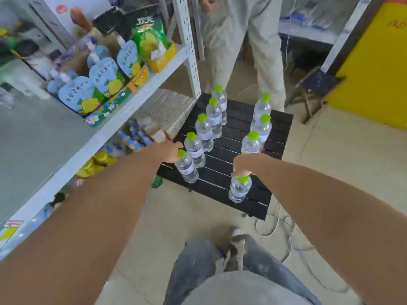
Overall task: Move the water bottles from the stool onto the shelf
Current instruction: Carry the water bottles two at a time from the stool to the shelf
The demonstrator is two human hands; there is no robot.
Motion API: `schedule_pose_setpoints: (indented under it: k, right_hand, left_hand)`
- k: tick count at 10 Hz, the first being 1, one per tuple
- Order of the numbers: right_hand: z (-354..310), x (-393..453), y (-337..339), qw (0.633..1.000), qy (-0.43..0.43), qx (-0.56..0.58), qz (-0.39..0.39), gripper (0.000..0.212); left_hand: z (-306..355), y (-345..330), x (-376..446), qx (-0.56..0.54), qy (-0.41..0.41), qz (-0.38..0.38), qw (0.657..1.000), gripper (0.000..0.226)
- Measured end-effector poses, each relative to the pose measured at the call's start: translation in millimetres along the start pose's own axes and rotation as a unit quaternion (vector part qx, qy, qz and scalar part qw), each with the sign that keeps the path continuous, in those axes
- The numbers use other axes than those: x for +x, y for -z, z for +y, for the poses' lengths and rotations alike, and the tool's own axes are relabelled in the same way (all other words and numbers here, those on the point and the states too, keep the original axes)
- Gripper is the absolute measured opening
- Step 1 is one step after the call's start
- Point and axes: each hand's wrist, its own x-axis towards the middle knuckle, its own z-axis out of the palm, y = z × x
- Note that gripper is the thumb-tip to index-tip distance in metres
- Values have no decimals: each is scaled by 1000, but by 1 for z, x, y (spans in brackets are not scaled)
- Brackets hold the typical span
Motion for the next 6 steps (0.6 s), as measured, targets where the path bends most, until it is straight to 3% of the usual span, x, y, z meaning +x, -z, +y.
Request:
schedule_pose_setpoints:
  k: [1, 2, 3, 4, 5, 6]
  right_hand:
    - [3, 6, -22, 998, -7, -7, -54, 43]
    - [0, 9, -40, 994, -64, 84, -6, 46]
    - [-5, 19, -50, 992, -87, 89, 37, 48]
    - [-6, 11, -55, 994, -5, -104, -30, 44]
    - [-10, 18, -53, 982, 37, -184, 29, 37]
    - [-21, 30, -43, 997, 3, -42, 57, 30]
  left_hand:
    - [8, -7, 11, 50, -60, -48, 996, 50]
    - [20, -14, 20, 75, -58, -94, 991, 52]
    - [23, -14, 31, 54, -59, -84, 993, 46]
    - [26, -13, 41, 25, -101, -108, 989, 35]
    - [21, -5, 52, -18, -133, -108, 985, 19]
    - [17, -4, 59, -51, -161, -104, 980, 25]
